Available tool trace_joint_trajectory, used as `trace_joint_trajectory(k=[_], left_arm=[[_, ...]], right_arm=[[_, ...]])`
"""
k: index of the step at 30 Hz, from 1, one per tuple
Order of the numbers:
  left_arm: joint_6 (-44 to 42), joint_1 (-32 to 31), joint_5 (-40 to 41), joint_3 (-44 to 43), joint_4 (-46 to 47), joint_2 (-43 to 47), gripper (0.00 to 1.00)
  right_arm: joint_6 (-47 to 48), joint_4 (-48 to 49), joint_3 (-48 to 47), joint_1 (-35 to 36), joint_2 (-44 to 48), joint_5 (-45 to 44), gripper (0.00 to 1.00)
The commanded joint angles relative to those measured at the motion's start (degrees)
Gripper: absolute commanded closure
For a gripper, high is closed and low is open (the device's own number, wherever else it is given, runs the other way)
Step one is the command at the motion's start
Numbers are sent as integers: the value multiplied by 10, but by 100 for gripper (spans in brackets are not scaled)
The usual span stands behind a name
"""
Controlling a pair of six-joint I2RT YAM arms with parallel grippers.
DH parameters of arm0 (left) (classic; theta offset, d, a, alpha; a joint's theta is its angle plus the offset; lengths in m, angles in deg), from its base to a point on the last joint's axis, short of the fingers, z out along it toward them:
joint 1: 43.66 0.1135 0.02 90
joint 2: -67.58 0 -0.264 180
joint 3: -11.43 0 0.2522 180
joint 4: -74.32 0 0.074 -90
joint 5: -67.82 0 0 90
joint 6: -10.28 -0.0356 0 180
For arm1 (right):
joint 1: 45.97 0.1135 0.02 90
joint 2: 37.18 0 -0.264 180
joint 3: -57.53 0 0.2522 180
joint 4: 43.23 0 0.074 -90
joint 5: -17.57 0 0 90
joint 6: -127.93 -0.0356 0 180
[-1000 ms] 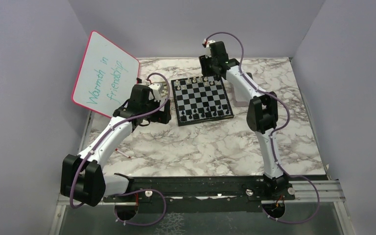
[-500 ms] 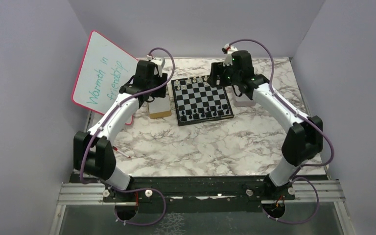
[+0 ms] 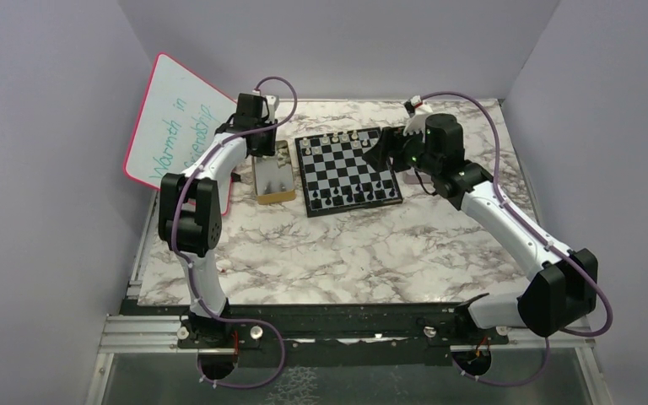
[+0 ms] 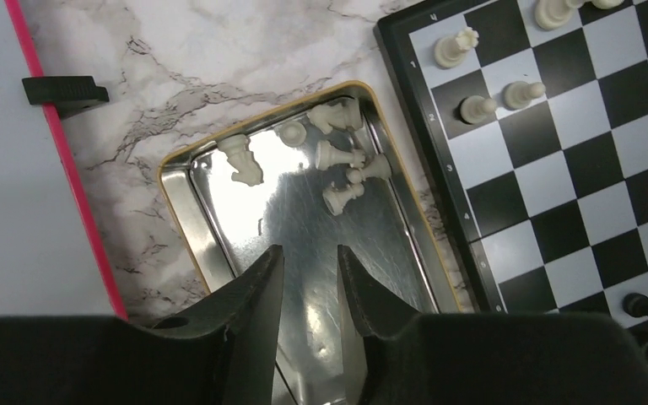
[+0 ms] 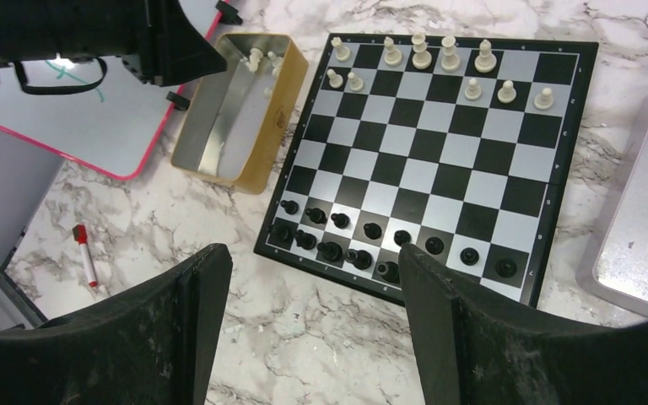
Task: Set up the chess pieces on the board
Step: Pick up the chess piece from the storage box.
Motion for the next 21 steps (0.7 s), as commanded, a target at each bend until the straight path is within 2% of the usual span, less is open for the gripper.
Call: trace_joint_trajectory(k=[1, 5, 9, 15, 21], left_arm=[[-8, 9, -26, -33, 17, -30, 70], [-8, 10, -22, -36, 30, -55, 73], [31, 10, -25, -44, 33, -74, 77], [114, 8, -8, -19, 50, -77, 77], [145, 3, 8, -8, 56, -78, 78]], right_arm=[[-13, 42, 9, 3, 16, 17, 22], [-10, 38, 6, 3, 11, 19, 23], [-10, 40, 11, 3, 11, 13, 22], [-13, 44, 13, 3, 1, 10, 22], [-13, 45, 11, 3, -1, 10, 23]])
